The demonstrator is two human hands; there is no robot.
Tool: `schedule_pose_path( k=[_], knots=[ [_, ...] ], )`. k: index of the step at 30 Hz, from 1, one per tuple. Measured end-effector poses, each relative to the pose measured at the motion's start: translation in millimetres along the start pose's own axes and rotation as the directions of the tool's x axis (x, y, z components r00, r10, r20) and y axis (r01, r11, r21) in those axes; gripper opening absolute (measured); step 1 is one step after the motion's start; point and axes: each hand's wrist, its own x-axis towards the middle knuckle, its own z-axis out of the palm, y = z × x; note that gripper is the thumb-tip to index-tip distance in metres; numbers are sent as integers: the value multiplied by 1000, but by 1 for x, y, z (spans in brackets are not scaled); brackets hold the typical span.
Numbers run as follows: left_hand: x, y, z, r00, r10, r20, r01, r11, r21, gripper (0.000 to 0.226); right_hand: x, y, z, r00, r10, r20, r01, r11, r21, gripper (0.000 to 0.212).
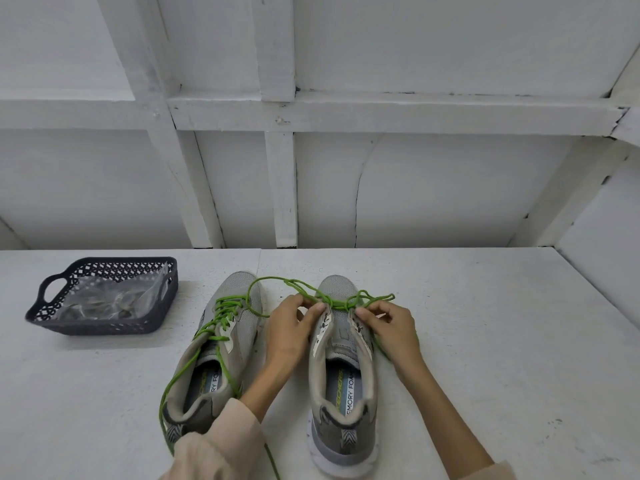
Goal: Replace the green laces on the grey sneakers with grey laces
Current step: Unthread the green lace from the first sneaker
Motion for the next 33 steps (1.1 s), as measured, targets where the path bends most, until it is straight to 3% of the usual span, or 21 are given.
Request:
schedule_pose_path(
  k=[5,10,13,18,22,24,29,33],
  knots=[
    [2,8,-12,985,-44,-165,22,991,-133,17,2,4,-7,967,54,-248,-19,990,142,24],
    [-3,11,-6,1000,-27,-11,26,995,-98,21,0,2,2,997,69,-26,-68,996,66,22],
    [-3,7,0,1000,0,-9,-1,996,-88,19,1,2,4,998,49,-49,-47,998,49,19],
    [-1,8,-6,986,-58,-155,29,982,-187,17,1,4,-3,972,82,-220,-39,980,193,24],
    [-5,4,0,998,-61,5,61,986,-157,18,-4,3,4,995,85,-49,-79,990,118,18],
    [-4,4,3,999,-48,1,47,987,-153,15,-3,1,5,996,73,-48,-69,994,82,14],
    [1,6,-6,979,-93,-182,48,970,-237,18,2,3,-12,959,109,-263,-53,976,210,16],
    [-5,7,0,995,-92,-28,84,971,-225,19,-2,2,-6,989,124,-76,-108,978,181,22]
  ],
)
